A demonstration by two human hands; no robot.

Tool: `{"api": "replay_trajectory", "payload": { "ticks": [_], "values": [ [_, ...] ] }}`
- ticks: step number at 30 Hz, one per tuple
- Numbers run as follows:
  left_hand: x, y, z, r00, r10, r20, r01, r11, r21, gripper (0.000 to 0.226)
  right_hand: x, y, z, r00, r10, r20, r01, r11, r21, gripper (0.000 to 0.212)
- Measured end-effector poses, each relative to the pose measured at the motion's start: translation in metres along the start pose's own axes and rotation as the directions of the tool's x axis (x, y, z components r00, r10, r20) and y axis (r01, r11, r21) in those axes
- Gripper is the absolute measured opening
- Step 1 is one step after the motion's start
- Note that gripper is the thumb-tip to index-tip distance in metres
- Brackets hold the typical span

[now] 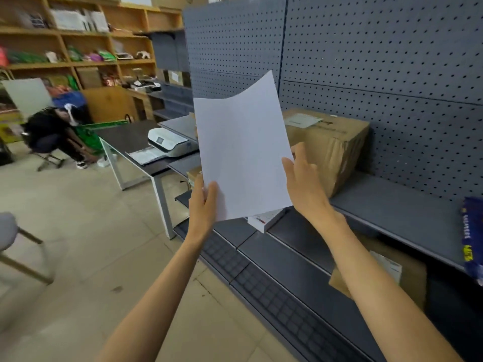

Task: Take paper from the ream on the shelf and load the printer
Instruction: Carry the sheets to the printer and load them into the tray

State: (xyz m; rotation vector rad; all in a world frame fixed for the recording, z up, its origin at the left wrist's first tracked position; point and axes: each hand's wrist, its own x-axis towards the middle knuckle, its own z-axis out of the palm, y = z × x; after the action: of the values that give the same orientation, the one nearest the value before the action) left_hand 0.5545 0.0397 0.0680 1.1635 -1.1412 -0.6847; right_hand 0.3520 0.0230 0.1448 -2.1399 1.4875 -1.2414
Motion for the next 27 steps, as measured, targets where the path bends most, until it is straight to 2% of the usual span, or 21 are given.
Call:
{"api": "replay_trajectory", "payload": {
  "ticks": [5,9,15,19,22,27],
  "values": [
    [0.043,-0.010,-0.033,0.986,-0.003,-0.169,-0.001,1.000,-0.023,0.015,0.058,0.005,0.058,0.997,-0.051,0.057,0.043,0.989,0.142,0.002],
    [0.081,-0.013,-0.063,0.973,-0.003,-0.232,0.002,1.000,-0.003,0.023,0.108,0.002,0.110,0.990,-0.059,0.131,0.033,0.980,0.195,0.010],
    [0.127,-0.035,-0.113,0.924,0.024,-0.382,0.009,0.996,0.086,0.021,0.164,-0.011,0.192,0.968,-0.142,0.208,0.092,0.968,0.233,0.006],
    [0.142,-0.052,-0.146,0.885,0.024,-0.465,0.045,0.989,0.138,0.013,0.183,-0.022,0.242,0.952,-0.161,0.261,0.071,0.944,0.323,0.009],
    [0.147,-0.063,-0.169,0.854,0.022,-0.520,0.072,0.985,0.159,0.019,0.189,-0.033,0.275,0.939,-0.189,0.286,0.076,0.928,0.365,0.009],
    [0.152,-0.078,-0.193,0.812,-0.017,-0.584,0.131,0.980,0.153,0.026,0.188,-0.042,0.327,0.925,-0.157,0.347,0.005,0.916,0.402,0.012]
  ]
}}
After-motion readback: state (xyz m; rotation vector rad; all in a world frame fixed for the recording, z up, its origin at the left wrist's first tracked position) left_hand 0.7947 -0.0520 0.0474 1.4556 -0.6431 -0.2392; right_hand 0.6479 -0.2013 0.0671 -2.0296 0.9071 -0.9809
